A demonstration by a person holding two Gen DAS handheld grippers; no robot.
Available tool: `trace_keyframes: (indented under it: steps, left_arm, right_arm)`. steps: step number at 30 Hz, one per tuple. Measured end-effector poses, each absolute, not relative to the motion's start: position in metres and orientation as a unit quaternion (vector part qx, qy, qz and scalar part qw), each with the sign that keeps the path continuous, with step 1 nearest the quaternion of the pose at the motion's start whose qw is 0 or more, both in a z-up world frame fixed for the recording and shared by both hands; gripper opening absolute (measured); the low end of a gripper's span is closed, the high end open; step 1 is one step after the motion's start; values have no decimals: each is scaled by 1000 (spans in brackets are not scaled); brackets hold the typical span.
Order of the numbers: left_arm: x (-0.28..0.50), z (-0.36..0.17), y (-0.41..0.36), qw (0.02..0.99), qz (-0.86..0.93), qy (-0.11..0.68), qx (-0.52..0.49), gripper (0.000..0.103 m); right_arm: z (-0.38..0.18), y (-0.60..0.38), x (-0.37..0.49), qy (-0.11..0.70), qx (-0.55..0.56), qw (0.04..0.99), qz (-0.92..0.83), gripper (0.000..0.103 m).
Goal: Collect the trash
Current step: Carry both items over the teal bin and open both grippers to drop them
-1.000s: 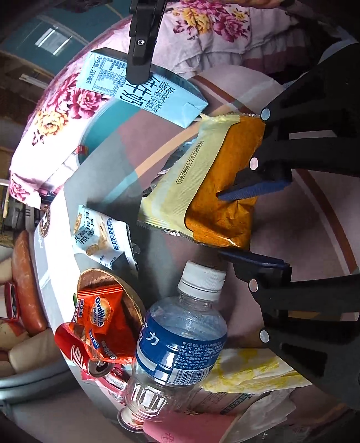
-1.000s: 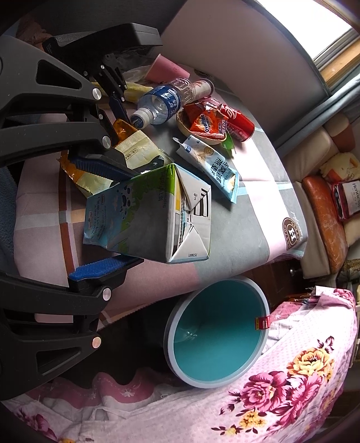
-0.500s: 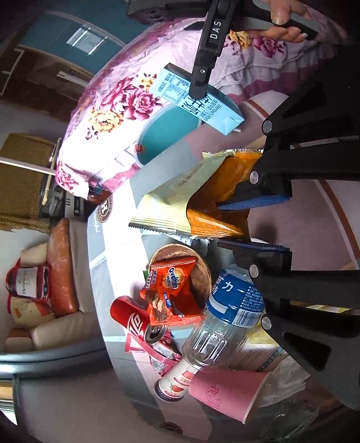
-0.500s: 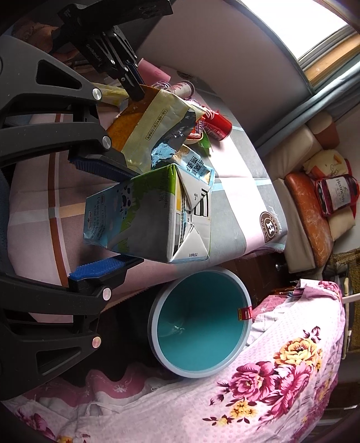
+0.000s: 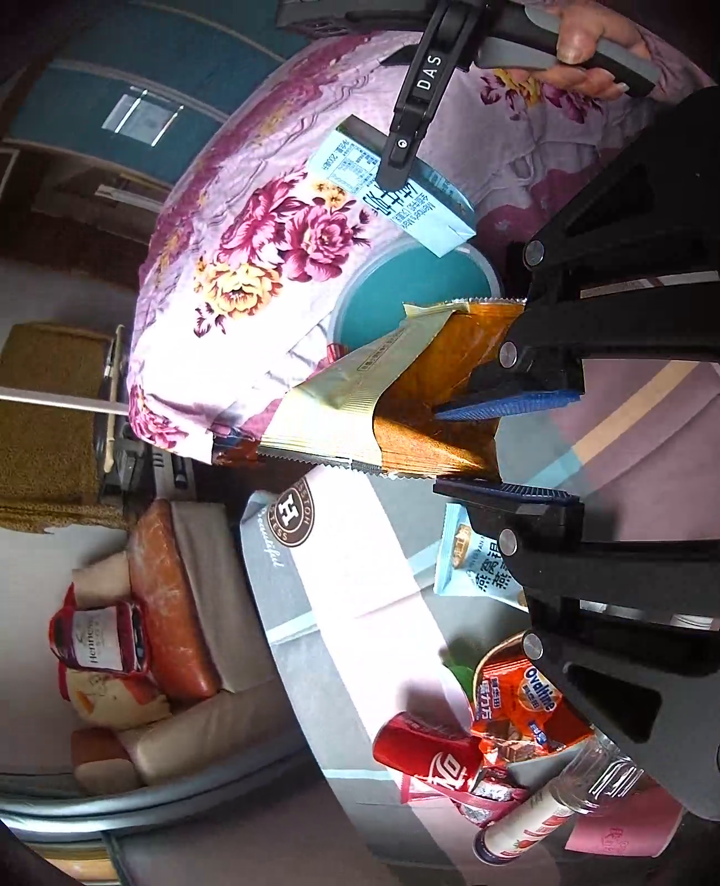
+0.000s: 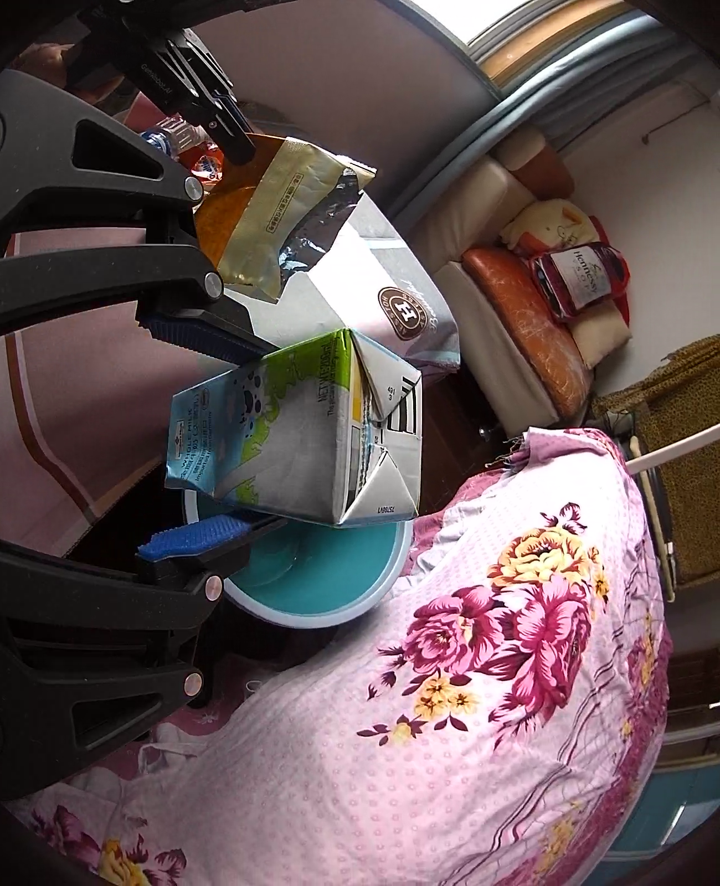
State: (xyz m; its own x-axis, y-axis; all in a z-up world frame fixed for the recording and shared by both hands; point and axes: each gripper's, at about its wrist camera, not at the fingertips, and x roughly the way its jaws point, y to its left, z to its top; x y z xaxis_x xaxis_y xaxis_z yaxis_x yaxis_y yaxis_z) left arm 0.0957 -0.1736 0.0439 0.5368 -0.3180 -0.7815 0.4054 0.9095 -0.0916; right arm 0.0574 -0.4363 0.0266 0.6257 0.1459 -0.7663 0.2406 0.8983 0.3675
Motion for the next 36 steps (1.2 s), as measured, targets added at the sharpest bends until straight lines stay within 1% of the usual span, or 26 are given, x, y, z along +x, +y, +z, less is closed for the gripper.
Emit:
trace_keyframes:
  steps: [7,14,17,18,20,21,22,27,30,33,35,36]
  left_arm:
    - [129,2,-245,851,-223,465,98,22]
    - [149,-29,-277,835,-229,484,124,23]
    - [154,-39,-282,828,-230,495,126,25]
    - [154,-42,-282,828,-228,497,128,28]
    - [156,-46,-282,826,-225,499,132,38]
    - [157,-47,-281,826,-222,501,131,50]
    - [158,-48,-280,827,-219,501,129,60]
    - [159,-46,-267,829,-207,508,113,78]
    - [156,-42,-256,832,-201,507,105,81]
    - [151,-38,-246,832,-202,509,95,88]
    - [146,-37,-239,831,-201,511,89,89]
    - [143,-37,-236,830,-200,513,86,89]
  right_arm:
    - [-7,-471,80,445,243,860,-59,50]
    - [-33,-480,99,462,249,848,-67,50]
    - [-40,-480,106,470,246,845,-66,50]
    - [-42,-479,107,472,245,845,-66,50]
    - [-45,-477,109,475,242,844,-65,50]
    - [-46,-476,110,477,240,843,-65,50]
    - [-48,-476,110,479,240,842,-65,50]
    - [-54,-472,112,488,240,837,-61,50]
    - [-57,-469,111,496,238,833,-58,50]
    - [-60,-466,108,506,240,827,-54,50]
    - [-60,-464,105,511,242,823,-53,56]
    - [-60,-462,104,512,243,822,-52,62]
